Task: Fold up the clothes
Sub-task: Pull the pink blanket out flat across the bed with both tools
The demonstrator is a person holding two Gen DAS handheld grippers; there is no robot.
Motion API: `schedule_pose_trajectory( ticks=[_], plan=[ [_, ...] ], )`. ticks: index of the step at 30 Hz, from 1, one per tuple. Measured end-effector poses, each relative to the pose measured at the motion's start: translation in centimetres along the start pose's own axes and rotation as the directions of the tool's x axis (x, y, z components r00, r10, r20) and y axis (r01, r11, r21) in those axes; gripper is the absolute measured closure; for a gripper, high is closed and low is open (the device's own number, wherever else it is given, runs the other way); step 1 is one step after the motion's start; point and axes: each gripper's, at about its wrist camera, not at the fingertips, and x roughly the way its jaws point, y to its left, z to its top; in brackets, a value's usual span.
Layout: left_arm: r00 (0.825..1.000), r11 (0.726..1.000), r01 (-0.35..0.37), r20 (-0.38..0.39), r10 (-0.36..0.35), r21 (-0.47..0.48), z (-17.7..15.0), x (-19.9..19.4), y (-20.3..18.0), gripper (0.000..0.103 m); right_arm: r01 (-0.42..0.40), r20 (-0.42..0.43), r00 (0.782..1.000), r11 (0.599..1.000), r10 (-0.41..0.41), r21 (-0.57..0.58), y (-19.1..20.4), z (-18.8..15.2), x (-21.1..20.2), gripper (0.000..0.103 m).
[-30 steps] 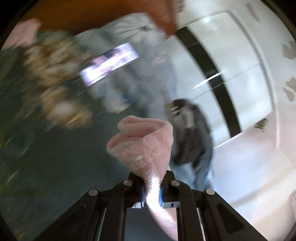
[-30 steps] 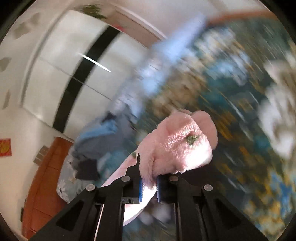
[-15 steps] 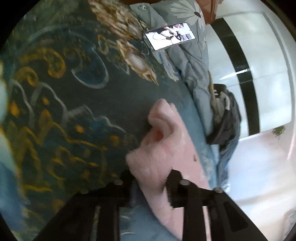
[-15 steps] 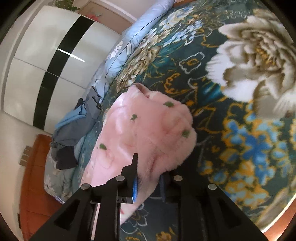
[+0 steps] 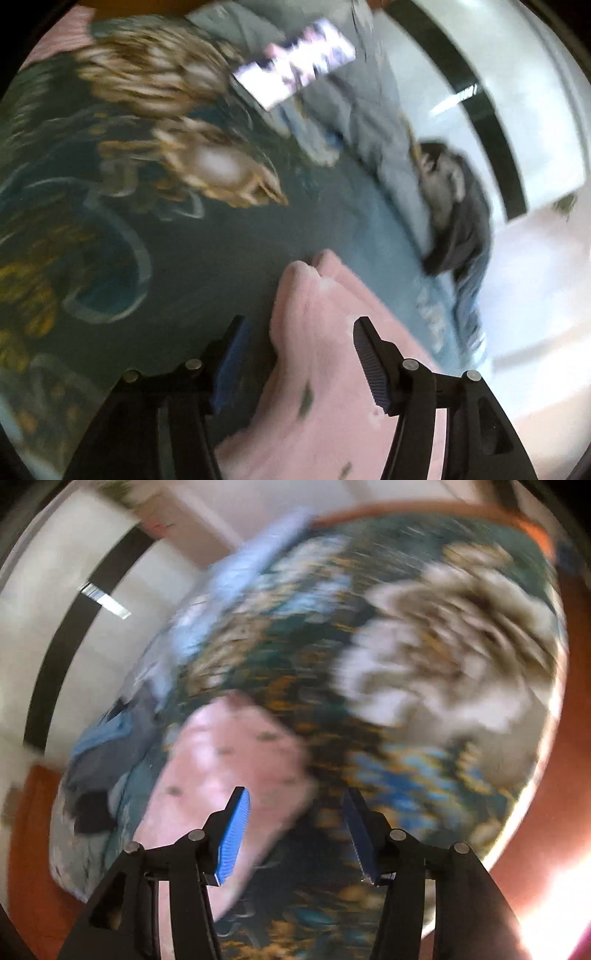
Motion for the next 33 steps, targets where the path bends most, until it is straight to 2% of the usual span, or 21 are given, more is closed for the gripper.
schedule_pose_trajectory(
  ticks=[3,6,9,12,15,18,20,22,24,25,26,29,33],
  plan=[
    [0.998,0.999,-0.011,-0.058,0.014,0.036,0.7,2.5,-1.0,0.04,-0.089,-0.101,0.993,0.971,0.069,-0.22,8.0,-0.2,3.4,0.048],
    [0.998,0.999,-0.007,-0.065,0.01,0.043,1.5,3.1,-1.5,0.038,-0.177,-0.255,0.964,0.894,0.073,-0.412,16.5,-2.1,9.4,0.048],
    [0.997,0.998,-0.011,-0.07,0.016,0.064,1.8,3.3,-1.9,0.038,-0.271,-0.374,0.927,0.767,0.044,-0.582,24.0,-5.7,15.1,0.048],
    [0.998,0.995,-0.023,-0.063,0.03,0.101,1.9,3.4,-2.5,0.04,-0.351,-0.46,0.888,0.622,-0.017,-0.7,29.6,-9.3,19.1,0.048],
    [0.998,0.994,-0.018,-0.06,0.024,0.104,1.8,3.7,-2.9,0.042,-0.379,-0.483,0.869,0.487,-0.103,-0.787,32.4,-12.2,21.8,0.048],
    [0.997,0.989,-0.016,-0.078,0.028,0.145,1.5,4.1,-3.7,0.054,-0.398,-0.492,0.856,0.406,-0.158,-0.823,33.0,-13.9,23.4,0.048],
    [0.996,0.983,-0.02,-0.083,0.036,0.183,1.2,4.2,-4.5,0.062,-0.395,-0.488,0.853,0.383,-0.183,-0.835,33.0,-14.6,23.6,0.048],
    [0.996,0.975,-0.024,-0.078,0.043,0.223,0.8,4.0,-5.2,0.079,-0.389,-0.477,0.856,0.358,-0.201,-0.849,32.9,-15.2,23.6,0.048],
    [0.997,0.966,-0.028,-0.064,0.047,0.257,0.4,3.5,-5.9,0.085,-0.384,-0.467,0.861,0.343,-0.201,-0.857,32.5,-15.6,23.1,0.049],
    [0.997,0.962,-0.03,-0.055,0.047,0.273,0.2,3.2,-6.2,0.086,-0.372,-0.457,0.865,0.345,-0.207,-0.862,32.4,-15.7,23.0,0.055],
    [0.998,0.957,-0.032,-0.045,0.047,0.288,0.0,2.9,-6.5,0.086,-0.36,-0.447,0.869,0.347,-0.213,-0.866,32.2,-15.8,22.9,0.068],
    [0.999,0.947,-0.024,-0.012,0.03,0.32,-0.4,1.6,-7.2,0.087,-0.323,-0.416,0.879,0.351,-0.232,-0.879,31.9,-16.1,22.4,0.093],
    [0.999,0.933,-0.048,0.026,0.042,0.356,-0.6,0.3,-8.2,0.087,-0.29,-0.388,0.896,0.375,-0.217,-0.881,31.5,-16.1,21.2,0.099]
  ],
)
